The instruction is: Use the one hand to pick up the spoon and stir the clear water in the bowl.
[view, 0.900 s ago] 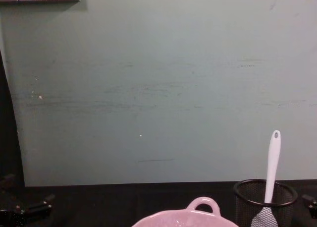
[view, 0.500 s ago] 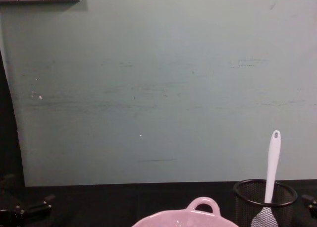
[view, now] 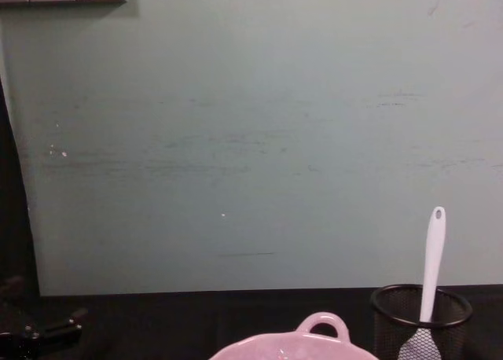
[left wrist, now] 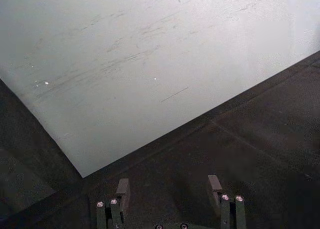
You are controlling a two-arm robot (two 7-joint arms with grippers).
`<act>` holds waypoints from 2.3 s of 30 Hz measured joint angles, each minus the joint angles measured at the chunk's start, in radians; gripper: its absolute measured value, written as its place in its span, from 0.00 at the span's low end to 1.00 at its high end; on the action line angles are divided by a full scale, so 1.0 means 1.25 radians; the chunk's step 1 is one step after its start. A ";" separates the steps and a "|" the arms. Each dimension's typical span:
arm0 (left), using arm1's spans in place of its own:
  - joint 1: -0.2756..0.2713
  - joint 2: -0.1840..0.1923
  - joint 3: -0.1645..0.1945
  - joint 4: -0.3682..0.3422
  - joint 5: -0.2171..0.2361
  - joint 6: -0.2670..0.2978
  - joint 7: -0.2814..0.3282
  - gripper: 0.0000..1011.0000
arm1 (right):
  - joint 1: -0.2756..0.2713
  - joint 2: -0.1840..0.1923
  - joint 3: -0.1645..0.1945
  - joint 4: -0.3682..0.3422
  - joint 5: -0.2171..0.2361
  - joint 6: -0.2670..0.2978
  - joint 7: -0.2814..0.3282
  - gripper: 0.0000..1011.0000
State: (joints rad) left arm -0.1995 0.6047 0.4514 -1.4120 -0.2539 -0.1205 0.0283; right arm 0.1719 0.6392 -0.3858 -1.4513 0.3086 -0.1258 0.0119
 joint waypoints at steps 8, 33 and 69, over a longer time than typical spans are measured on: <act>0.000 0.000 0.000 0.000 0.000 0.000 0.000 1.00 | -0.048 0.040 0.117 -0.091 0.215 0.090 0.126 0.99; 0.000 0.000 0.000 0.000 0.000 0.000 0.000 1.00 | 0.201 -0.040 0.066 0.116 0.587 0.476 0.345 0.99; 0.000 0.000 0.000 0.000 0.000 0.000 0.000 1.00 | 0.328 -0.093 -0.053 0.297 0.555 0.376 0.450 0.92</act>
State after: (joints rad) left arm -0.1996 0.6047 0.4514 -1.4120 -0.2539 -0.1205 0.0283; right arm 0.5818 0.5225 -0.4527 -1.0795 1.0027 0.3447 0.5747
